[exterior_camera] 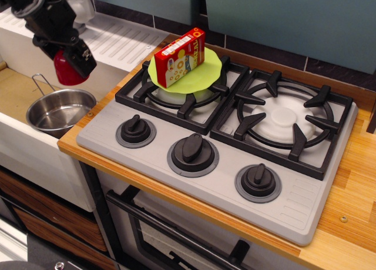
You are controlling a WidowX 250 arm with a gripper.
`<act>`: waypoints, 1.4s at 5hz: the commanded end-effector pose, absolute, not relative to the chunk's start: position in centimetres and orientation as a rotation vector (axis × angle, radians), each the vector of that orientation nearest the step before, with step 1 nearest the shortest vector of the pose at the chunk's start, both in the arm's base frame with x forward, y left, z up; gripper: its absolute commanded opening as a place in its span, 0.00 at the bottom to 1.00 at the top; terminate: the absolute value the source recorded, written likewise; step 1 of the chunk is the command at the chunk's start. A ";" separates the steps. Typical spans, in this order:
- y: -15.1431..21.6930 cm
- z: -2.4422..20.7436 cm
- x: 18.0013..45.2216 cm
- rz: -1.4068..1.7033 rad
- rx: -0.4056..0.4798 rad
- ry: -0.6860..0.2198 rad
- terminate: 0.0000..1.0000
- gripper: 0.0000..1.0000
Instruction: Put cereal on plate and sweetpotato in pot or pan in sink
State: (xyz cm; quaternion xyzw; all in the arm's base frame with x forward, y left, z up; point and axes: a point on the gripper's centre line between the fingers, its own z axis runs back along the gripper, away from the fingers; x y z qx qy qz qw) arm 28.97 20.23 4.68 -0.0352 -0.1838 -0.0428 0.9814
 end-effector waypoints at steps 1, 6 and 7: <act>22.4 4.1 30.2 -0.113 -0.053 -0.414 0.00 0.00; 20.3 7.5 28.8 -0.014 0.018 -0.302 0.00 1.00; 19.7 10.6 28.2 -0.011 0.056 -0.267 0.00 1.00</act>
